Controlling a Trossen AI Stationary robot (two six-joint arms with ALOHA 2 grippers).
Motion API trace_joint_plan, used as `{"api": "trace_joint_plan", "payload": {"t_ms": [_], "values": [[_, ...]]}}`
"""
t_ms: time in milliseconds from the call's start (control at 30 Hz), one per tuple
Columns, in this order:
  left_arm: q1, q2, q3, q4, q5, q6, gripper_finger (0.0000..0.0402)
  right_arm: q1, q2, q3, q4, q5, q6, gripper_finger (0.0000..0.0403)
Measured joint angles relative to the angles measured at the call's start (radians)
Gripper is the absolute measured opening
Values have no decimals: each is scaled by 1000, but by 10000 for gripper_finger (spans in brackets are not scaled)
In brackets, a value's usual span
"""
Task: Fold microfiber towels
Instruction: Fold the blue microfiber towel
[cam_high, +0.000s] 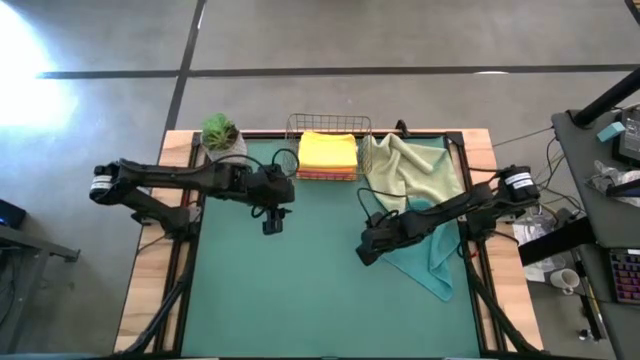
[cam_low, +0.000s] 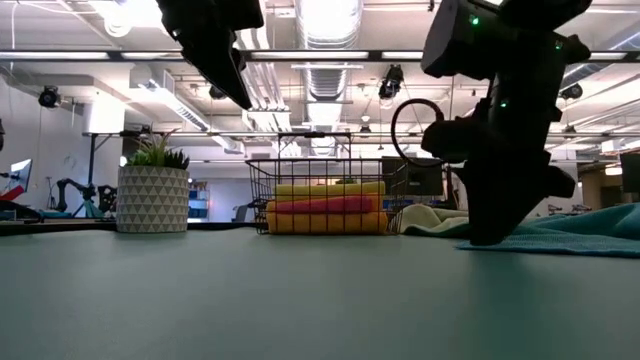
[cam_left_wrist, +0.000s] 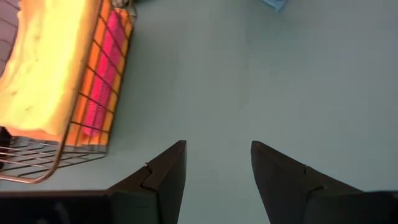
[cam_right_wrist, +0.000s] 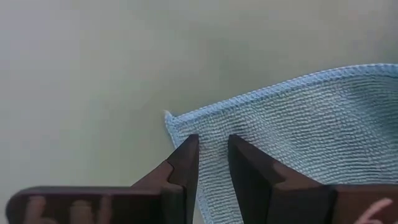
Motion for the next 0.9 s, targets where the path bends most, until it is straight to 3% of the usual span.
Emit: {"api": "trace_joint_plan", "payload": {"t_ms": [400,733,900], "values": [[-39,0,0,-13,-1,-17,164,2,132,143,71,-2,-94,79],[-39,0,0,-38,-1,-14,164,20,376,444,107,-167,-259,79],[-39,0,0,-137,-2,25,164,24,466,595,101,-236,-373,79]]}}
